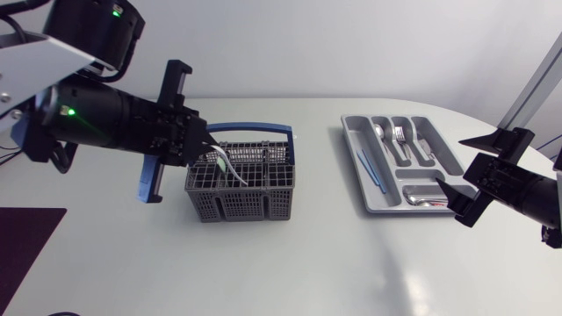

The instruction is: Unload the cutlery basket into the drawer organizer.

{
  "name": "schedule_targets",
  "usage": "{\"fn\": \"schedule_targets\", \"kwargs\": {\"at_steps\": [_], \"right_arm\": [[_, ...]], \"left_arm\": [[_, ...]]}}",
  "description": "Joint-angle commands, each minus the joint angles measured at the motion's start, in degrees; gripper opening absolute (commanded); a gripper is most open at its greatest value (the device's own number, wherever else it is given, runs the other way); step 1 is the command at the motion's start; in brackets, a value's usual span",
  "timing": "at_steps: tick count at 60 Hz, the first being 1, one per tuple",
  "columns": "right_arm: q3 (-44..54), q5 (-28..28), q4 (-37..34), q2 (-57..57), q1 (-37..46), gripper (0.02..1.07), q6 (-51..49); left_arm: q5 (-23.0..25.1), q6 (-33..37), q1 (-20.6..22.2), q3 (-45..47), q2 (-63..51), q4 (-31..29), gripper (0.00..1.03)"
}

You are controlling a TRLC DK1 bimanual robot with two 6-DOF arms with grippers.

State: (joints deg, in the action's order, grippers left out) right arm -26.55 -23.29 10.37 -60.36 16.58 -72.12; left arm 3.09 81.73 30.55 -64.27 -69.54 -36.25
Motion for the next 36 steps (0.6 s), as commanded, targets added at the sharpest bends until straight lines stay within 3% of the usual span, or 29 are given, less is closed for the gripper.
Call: {"fn": "schedule_targets", "kwargs": {"at_steps": [1, 15, 28, 36], "right_arm": [[1.8, -0.6, -1.4, 3.2, -0.3, 1.02, 2.9], [3.7, -0.6, -3.2, 9.4, -1.0, 1.02, 5.4], [4.7, -0.6, -6.9, 15.9, -3.0, 1.02, 10.0], [4.8, 0.0, -10.6, 20.7, -5.7, 1.02, 12.7]], "left_arm": [[0.2, -7.1, 0.7, -2.9, 1.6, -1.7, 0.03], [0.2, -18.6, 1.7, -5.5, 3.4, -4.9, 0.03], [0.2, -36.8, 7.7, -5.9, 2.7, -6.5, 0.03], [0.2, -46.1, 10.6, -6.7, -0.1, -4.2, 0.03]]}}
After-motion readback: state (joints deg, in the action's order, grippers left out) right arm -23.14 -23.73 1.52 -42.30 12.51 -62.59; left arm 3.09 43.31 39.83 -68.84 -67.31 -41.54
